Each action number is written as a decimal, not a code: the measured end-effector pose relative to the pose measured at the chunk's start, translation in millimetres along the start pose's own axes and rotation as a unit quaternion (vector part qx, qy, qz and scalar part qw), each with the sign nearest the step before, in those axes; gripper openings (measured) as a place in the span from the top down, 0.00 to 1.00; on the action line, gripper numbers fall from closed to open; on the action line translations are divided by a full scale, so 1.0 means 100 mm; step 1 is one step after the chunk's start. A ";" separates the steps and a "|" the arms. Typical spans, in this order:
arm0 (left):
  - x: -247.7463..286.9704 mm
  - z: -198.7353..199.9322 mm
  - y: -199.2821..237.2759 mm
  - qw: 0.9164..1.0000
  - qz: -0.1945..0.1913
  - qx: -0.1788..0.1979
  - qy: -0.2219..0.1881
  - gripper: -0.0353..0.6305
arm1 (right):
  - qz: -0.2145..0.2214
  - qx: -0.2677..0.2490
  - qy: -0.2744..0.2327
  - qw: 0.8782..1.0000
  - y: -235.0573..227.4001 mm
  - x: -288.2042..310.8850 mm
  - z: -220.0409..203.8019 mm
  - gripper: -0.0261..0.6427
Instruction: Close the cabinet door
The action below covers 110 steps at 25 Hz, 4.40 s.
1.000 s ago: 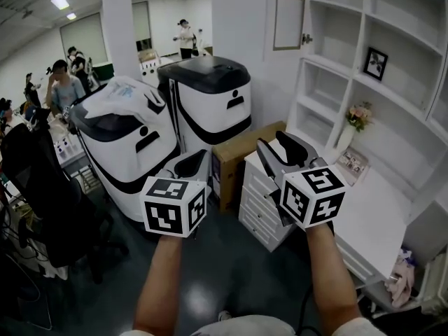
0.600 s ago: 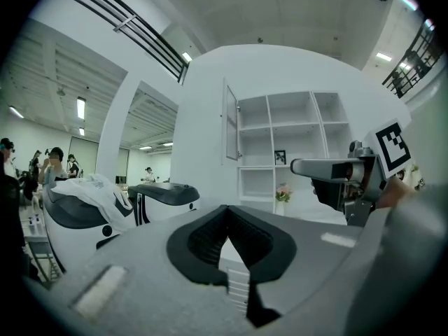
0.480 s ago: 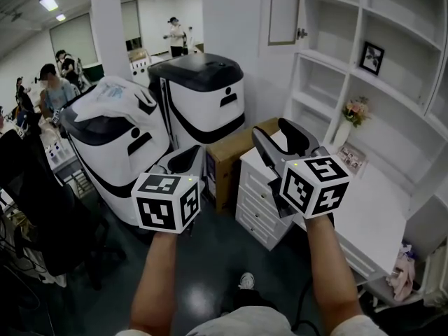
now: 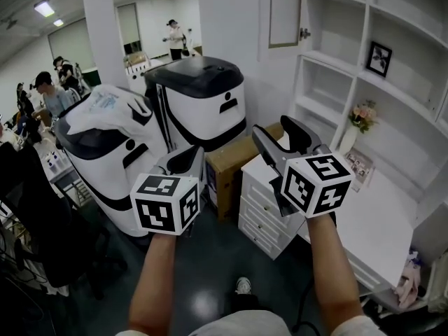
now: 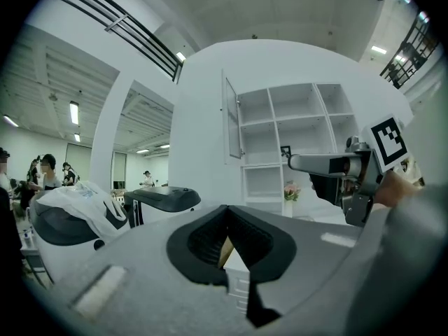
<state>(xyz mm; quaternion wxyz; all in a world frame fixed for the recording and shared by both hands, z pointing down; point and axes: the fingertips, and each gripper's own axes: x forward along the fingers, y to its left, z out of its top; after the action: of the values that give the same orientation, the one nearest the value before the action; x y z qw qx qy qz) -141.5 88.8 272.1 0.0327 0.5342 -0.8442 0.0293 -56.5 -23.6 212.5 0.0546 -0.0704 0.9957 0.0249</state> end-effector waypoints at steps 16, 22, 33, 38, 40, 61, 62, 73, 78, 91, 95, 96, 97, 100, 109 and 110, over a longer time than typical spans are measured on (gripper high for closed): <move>1.57 0.24 0.28 1.000 0.016 0.004 0.008 0.95 | 0.011 0.007 -0.005 1.000 -1.16 1.17 -0.05 0.55; 1.99 0.29 0.33 0.999 0.028 0.012 0.019 0.95 | 0.019 0.017 -0.013 1.000 -1.53 1.48 -0.06 0.55; 2.44 0.37 0.23 1.000 0.008 0.017 0.014 0.95 | 0.017 0.021 -0.016 1.000 -1.81 1.74 -0.06 0.55; 2.64 0.38 0.29 1.000 -0.007 0.016 0.006 0.95 | 0.006 0.015 -0.023 1.000 -1.90 1.89 -0.01 0.54; 2.74 0.39 0.34 1.000 -0.015 0.013 0.002 0.95 | -0.001 0.010 -0.025 1.000 -1.92 1.96 0.01 0.54; 3.89 0.76 0.87 0.986 -0.164 0.027 -0.030 0.95 | -0.140 -0.026 -0.048 0.989 -2.27 2.86 0.39 0.54; 3.92 0.76 0.87 0.984 -0.172 0.028 -0.031 0.95 | -0.148 -0.025 -0.047 0.988 -2.28 2.89 0.40 0.54; 4.14 0.83 0.84 0.965 -0.256 0.046 -0.038 0.95 | -0.223 -0.027 -0.037 0.974 -2.37 3.03 0.41 0.55; 4.18 0.84 0.78 0.957 -0.284 0.051 -0.042 0.95 | -0.256 -0.024 -0.039 0.966 -2.43 3.01 0.43 0.63; 4.20 0.86 0.58 0.942 -0.329 0.051 -0.047 0.95 | -0.273 -0.034 -0.020 0.961 -2.44 2.91 0.43 0.64; 4.19 0.85 0.54 0.939 -0.338 0.050 -0.050 0.95 | -0.275 -0.035 -0.019 0.961 -2.44 2.84 0.43 0.65; 4.19 0.85 0.53 0.938 -0.339 0.049 -0.049 0.95 | -0.275 -0.035 -0.020 0.960 -2.45 2.82 0.44 0.66; 4.19 0.84 0.51 0.938 -0.341 0.048 -0.048 0.95 | -0.276 -0.035 -0.020 0.960 -2.45 2.79 0.44 0.66; 4.18 0.83 0.42 0.934 -0.349 0.049 -0.048 0.95 | -0.276 -0.034 -0.022 0.960 -2.47 2.70 0.45 0.67; 4.08 0.85 0.12 0.924 -0.374 0.056 -0.050 0.95 | -0.291 -0.037 -0.019 0.956 -2.53 2.40 0.49 0.72; 4.08 0.86 0.09 0.923 -0.376 0.057 -0.051 0.95 | -0.293 -0.037 -0.020 0.955 -2.54 2.36 0.50 0.72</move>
<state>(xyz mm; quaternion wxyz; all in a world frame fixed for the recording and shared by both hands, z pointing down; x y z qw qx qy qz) -325.5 -281.6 221.9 -0.0319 0.8141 -0.5788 0.0357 -247.6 -304.8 125.7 0.0771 -0.3603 0.9285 0.0459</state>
